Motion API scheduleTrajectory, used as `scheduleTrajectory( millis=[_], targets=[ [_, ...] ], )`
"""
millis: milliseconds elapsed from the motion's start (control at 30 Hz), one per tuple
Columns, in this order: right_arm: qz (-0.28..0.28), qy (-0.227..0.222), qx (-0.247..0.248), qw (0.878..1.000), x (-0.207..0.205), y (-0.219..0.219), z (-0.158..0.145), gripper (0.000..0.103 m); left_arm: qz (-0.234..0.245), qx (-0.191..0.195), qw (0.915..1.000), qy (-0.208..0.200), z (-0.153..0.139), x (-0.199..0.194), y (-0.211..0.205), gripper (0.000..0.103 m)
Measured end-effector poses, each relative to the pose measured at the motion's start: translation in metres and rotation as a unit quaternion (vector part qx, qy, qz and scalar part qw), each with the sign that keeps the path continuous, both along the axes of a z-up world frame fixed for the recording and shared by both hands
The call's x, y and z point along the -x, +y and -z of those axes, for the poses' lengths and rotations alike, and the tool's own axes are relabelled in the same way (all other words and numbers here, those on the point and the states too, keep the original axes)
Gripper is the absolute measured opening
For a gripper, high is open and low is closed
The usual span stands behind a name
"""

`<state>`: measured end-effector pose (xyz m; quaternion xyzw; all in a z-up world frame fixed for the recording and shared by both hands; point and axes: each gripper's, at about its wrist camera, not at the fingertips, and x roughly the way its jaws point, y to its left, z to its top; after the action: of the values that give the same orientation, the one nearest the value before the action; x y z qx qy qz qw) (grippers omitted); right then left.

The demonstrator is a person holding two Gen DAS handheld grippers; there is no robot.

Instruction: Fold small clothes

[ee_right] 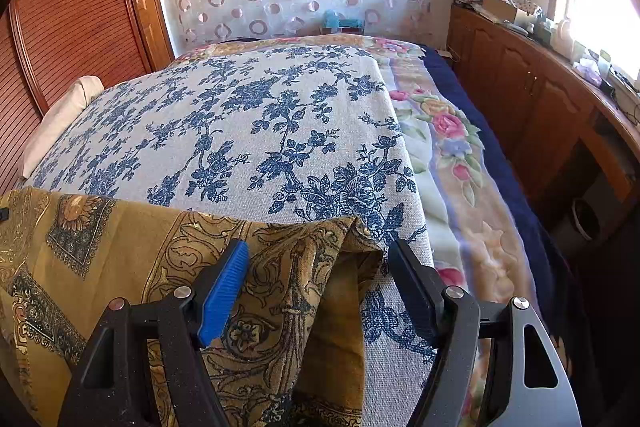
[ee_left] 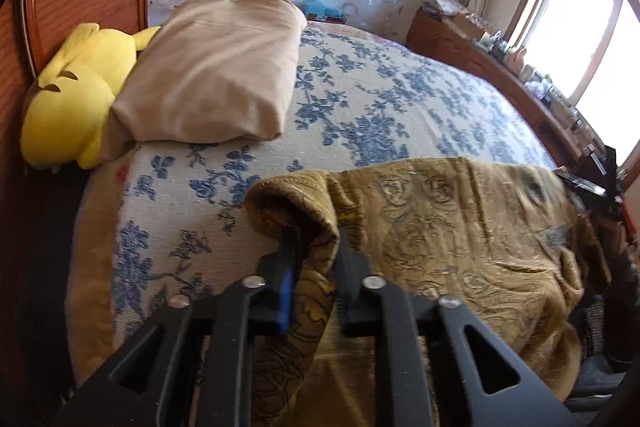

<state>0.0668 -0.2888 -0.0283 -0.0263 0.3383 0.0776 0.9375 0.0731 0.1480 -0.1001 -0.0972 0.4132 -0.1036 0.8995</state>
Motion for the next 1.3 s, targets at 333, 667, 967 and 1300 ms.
scheduleTrajectory(
  millis=[333, 667, 967, 1300],
  targets=[
    [-0.003, 0.001, 0.010, 1.000, -0.001, 0.002, 0.000, 0.074, -0.008, -0.008, 0.9976, -0.068, -0.031, 0.023, -0.013, 0.010],
    [-0.019, 0.014, 0.017, 1.000, -0.003, 0.003, -0.004, 0.072, -0.004, -0.002, 0.9950, -0.100, -0.040, 0.036, -0.018, 0.010],
    [-0.062, 0.016, -0.005, 0.998, 0.012, 0.004, -0.006, 0.015, 0.000, -0.002, 0.9932, -0.116, -0.049, 0.043, -0.022, 0.009],
    [-0.063, -0.076, -0.024, 0.995, 0.072, 0.005, -0.043, 0.007, 0.026, 0.001, 0.9854, -0.168, -0.093, 0.071, -0.033, 0.007]
  ],
)
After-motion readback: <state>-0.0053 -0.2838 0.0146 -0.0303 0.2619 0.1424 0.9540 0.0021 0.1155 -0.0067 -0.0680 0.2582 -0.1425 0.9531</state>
